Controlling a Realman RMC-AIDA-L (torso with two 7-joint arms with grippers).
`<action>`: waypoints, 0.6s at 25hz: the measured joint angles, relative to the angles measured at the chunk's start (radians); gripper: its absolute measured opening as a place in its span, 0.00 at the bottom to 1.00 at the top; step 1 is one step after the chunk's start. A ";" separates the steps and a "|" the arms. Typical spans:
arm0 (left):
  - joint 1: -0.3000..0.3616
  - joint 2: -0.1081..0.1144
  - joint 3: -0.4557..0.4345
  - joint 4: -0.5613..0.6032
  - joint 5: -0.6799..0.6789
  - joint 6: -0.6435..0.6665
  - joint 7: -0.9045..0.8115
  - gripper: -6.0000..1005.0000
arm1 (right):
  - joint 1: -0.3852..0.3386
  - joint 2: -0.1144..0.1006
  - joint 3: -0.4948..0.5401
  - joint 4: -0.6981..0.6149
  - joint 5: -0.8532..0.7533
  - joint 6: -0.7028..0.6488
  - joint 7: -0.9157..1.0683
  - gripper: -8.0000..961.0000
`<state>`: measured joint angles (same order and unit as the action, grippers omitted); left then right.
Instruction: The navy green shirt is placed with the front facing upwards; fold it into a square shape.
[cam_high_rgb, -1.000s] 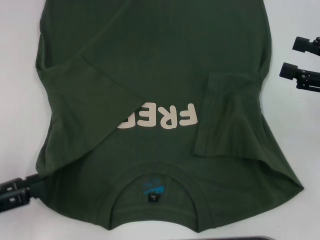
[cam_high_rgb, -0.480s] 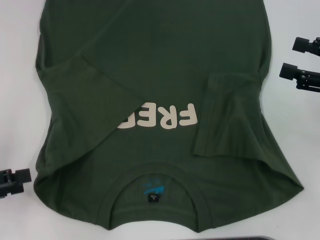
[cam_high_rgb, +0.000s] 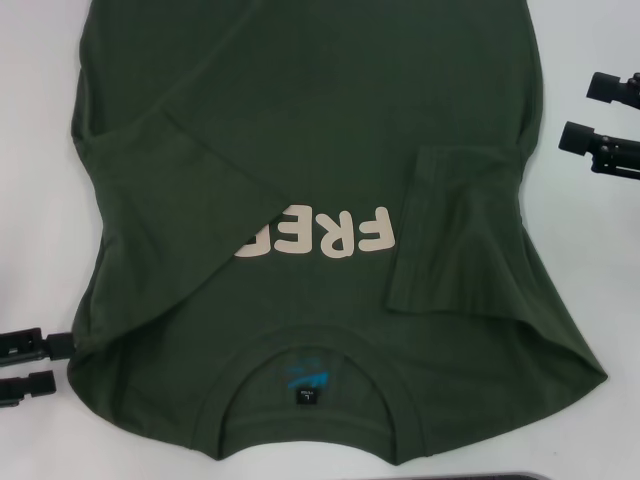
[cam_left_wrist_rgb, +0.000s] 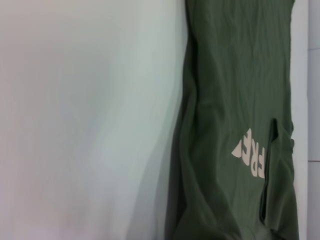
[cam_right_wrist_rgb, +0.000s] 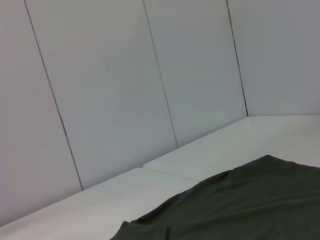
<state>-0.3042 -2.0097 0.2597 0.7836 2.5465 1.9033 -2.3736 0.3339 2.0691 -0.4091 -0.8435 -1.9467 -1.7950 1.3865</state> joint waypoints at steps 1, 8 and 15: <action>-0.002 -0.001 0.002 -0.001 0.002 -0.004 -0.006 0.82 | 0.001 0.000 0.001 0.000 0.000 0.004 0.000 0.96; -0.020 -0.011 0.004 -0.020 0.014 -0.030 -0.027 0.82 | 0.005 -0.003 -0.002 0.000 0.000 0.024 0.002 0.96; -0.025 -0.016 0.009 -0.025 0.019 -0.061 -0.044 0.80 | 0.009 -0.004 -0.002 0.000 0.000 0.031 0.002 0.96</action>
<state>-0.3297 -2.0260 0.2689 0.7589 2.5650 1.8426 -2.4176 0.3431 2.0646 -0.4111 -0.8437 -1.9467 -1.7641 1.3882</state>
